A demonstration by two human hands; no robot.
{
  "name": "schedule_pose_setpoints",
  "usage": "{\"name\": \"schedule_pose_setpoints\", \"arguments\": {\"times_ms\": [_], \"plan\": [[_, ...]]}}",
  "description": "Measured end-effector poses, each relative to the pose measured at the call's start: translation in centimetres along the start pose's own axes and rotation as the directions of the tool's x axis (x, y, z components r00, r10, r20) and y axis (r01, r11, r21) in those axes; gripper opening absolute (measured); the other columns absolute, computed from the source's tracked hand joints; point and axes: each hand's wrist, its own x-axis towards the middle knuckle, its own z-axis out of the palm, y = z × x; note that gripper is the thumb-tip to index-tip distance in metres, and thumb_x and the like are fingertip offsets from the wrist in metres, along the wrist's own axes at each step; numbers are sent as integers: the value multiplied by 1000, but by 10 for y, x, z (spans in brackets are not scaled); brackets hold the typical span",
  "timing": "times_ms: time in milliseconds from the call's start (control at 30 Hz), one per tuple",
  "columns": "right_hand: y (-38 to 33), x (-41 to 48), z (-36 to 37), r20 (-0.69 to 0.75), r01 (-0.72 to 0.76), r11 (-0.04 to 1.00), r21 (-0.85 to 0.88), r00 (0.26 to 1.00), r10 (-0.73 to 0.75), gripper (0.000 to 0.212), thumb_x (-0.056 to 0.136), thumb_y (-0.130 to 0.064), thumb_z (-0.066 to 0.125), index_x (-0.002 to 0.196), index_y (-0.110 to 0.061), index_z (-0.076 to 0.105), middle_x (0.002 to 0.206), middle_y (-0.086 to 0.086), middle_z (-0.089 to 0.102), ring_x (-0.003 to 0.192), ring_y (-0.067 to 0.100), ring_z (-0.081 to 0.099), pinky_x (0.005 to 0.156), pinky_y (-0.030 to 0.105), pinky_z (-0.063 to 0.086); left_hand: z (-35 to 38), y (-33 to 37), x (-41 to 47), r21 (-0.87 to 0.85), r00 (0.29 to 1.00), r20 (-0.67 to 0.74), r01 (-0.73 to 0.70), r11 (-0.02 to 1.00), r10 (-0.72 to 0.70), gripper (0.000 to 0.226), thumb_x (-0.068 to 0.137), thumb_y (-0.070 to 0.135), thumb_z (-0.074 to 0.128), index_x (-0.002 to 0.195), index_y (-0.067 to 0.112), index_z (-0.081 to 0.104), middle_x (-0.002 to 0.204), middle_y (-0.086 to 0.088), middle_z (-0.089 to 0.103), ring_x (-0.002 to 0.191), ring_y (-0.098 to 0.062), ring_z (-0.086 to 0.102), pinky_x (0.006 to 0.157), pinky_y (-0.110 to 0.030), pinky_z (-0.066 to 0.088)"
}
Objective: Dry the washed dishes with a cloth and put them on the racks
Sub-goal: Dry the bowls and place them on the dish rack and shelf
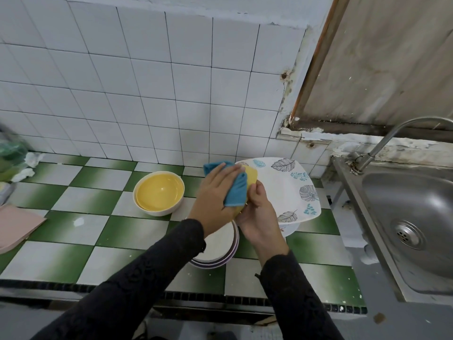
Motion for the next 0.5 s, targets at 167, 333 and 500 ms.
{"name": "schedule_pose_setpoints", "arguments": {"times_ms": [167,333,500], "plan": [[-15,1,0,3,-28,968,-250,1000,30,36,108,-23,39,140,-13,53,129,12,66,108,23,67,94,47,57,-13,-5,15,-280,971,37,236,931,-235,49,88,28,51,137,24,46,127,8,53,112,3,49,99,-19,41],[-14,5,-3,-59,9,999,-40,998,-11,28,106,-23,42,125,-15,61,118,4,71,105,19,69,86,46,60,-6,-5,13,-393,921,-17,352,850,-389,45,104,21,44,148,22,33,140,6,44,120,5,45,98,-6,34],[-7,5,-10,-74,-6,995,96,997,13,33,105,-23,45,134,-14,57,113,9,74,98,26,73,86,54,57,3,-7,-5,-279,978,59,209,937,-201,60,92,21,40,138,55,22,150,18,29,140,-1,28,113,-20,25]]}}
